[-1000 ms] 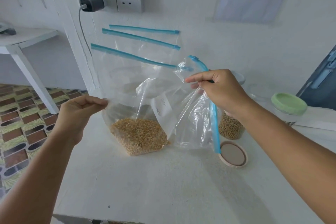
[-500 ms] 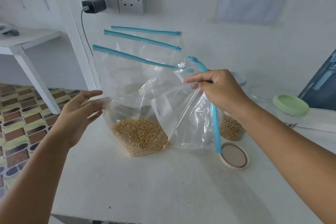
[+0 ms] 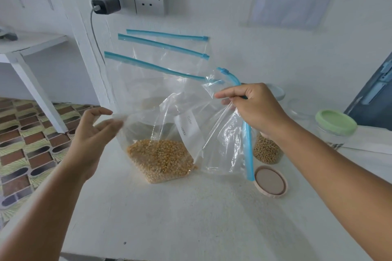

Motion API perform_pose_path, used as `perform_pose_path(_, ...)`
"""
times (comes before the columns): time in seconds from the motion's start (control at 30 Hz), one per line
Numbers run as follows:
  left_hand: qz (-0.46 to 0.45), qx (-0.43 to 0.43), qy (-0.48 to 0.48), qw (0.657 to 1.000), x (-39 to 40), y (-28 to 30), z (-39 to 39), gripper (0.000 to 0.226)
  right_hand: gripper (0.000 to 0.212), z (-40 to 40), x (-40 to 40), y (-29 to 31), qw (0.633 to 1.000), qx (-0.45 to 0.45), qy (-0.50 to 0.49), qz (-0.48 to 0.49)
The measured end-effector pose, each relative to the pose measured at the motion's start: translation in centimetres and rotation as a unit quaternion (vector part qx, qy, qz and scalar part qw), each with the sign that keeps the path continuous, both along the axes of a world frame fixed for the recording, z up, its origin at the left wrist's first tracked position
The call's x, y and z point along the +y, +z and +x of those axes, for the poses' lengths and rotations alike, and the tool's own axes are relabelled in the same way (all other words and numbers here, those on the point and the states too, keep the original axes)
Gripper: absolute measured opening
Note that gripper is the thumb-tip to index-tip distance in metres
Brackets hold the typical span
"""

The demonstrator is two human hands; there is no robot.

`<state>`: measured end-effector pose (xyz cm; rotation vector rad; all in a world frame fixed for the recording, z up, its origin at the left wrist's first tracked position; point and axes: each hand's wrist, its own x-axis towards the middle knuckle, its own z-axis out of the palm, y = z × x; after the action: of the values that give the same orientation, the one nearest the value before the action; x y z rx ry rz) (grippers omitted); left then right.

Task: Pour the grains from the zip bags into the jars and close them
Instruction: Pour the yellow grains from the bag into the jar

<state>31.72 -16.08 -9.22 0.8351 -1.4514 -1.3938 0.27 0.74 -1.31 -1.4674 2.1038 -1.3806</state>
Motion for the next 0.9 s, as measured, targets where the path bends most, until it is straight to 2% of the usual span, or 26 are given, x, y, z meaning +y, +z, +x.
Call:
perform_pose_path(0.1, -0.022, -0.031, 0.029, 0.999, 0.5, -0.2, -0.6, 0.042, 0.048, 0.1, 0.1, 0.3, 1.0, 0.0, 0.008, 0.002)
perform_pose_path(0.27, -0.004, 0.069, 0.11, 0.991, 0.8, -0.1, -1.3, 0.049, 0.049, 0.0, 0.0, 0.8, 0.998, -0.047, 0.032, -0.035)
perform_pose_path(0.43, -0.026, 0.059, 0.134, 0.989, 1.0, 0.2, -1.9, 0.03, 0.051, 0.6, -0.4, -0.2, 0.998, -0.045, 0.046, -0.02)
perform_pose_path(0.57, -0.031, 0.123, 0.136, 0.983, 1.2, 1.4, -2.3, 0.031, 0.048, 0.1, -0.3, 0.0, 0.995, -0.087, 0.04, -0.032)
perform_pose_path(0.63, -0.013, 0.116, 0.143, 0.983, 1.0, 1.6, -2.5, 0.033, 0.045, 0.3, -0.4, -0.2, 0.997, -0.064, 0.053, 0.0)
perform_pose_path(0.9, -0.004, 0.123, 0.158, 0.98, 1.3, 2.0, -2.5, 0.039, 0.046, 1.0, -0.5, -0.9, 0.995, -0.071, 0.073, -0.002)
